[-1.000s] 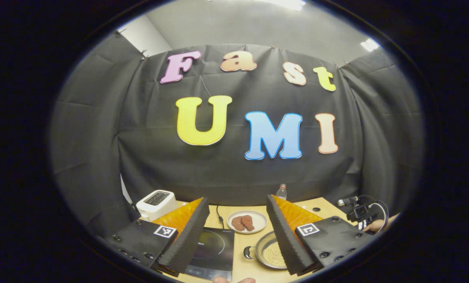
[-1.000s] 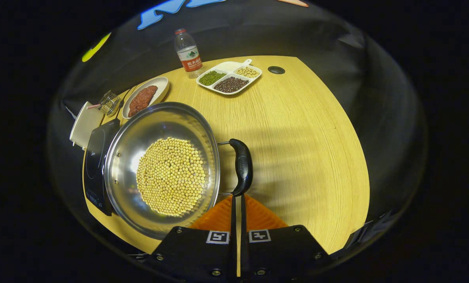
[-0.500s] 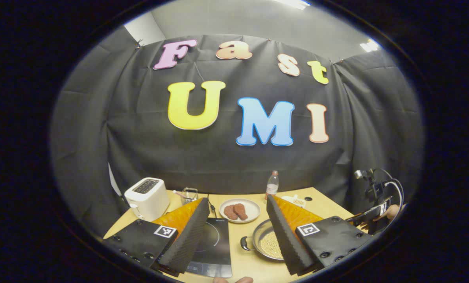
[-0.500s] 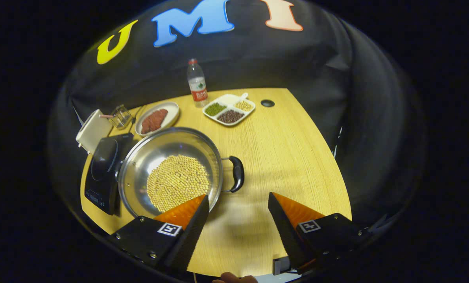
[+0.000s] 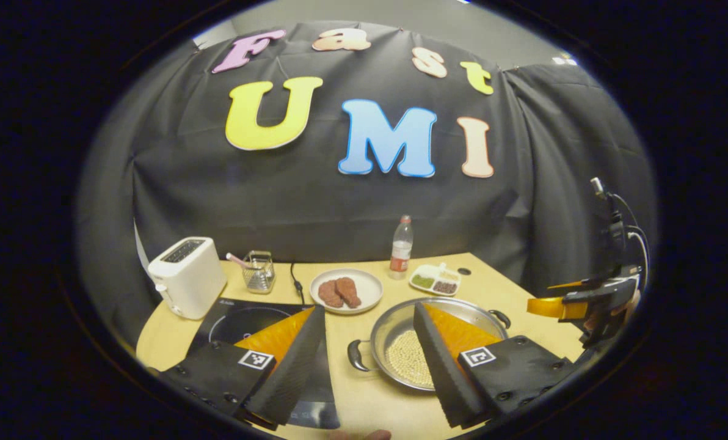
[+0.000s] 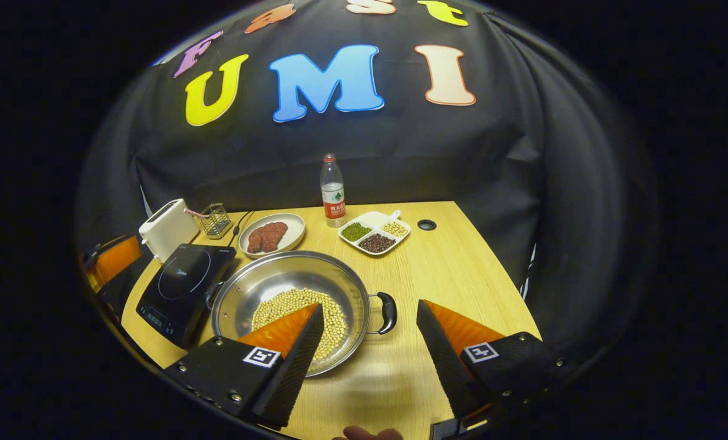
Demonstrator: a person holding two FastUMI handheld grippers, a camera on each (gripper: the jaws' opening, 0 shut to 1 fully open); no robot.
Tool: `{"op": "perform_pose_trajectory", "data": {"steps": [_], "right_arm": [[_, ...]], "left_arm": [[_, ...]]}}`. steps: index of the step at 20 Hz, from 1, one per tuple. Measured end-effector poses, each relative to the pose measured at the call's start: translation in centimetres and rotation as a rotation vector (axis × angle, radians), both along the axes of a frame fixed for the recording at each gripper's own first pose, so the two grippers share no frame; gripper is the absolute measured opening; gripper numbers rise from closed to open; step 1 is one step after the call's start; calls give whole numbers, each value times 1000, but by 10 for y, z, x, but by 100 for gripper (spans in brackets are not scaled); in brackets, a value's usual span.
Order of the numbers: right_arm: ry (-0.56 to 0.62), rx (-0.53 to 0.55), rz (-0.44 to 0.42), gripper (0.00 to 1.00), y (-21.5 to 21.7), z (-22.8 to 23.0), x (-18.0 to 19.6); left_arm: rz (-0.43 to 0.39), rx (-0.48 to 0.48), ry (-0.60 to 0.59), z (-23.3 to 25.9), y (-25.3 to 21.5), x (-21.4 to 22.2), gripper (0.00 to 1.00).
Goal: First push the handle of the pot to place it horizontally, then grasp the pot with both hands and set it on the induction cooktop.
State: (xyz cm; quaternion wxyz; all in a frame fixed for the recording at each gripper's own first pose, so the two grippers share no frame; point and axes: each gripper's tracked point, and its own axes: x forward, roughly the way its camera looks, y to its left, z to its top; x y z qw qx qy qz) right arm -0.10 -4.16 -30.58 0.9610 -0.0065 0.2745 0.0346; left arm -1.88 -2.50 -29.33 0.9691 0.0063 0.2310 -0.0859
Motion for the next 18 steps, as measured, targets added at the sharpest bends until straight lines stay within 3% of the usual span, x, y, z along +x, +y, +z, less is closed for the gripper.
{"op": "perform_pose_trajectory", "data": {"steps": [6, 11, 12, 18], "right_arm": [[50, 51, -22, 94, 1, -37, 37], [92, 60, -42, 94, -6, -62, 62], [104, 59, -40, 94, -7, -66, 64], [163, 28, -21, 94, -7, -93, 74]], "left_arm": [[33, -7, 84, -69, -7, 32, 99], [59, 2, 152, -117, -4, 48, 93], [61, 8, 172, -125, -4, 51, 96], [97, 23, 272, -171, 2, 56, 93]]}}
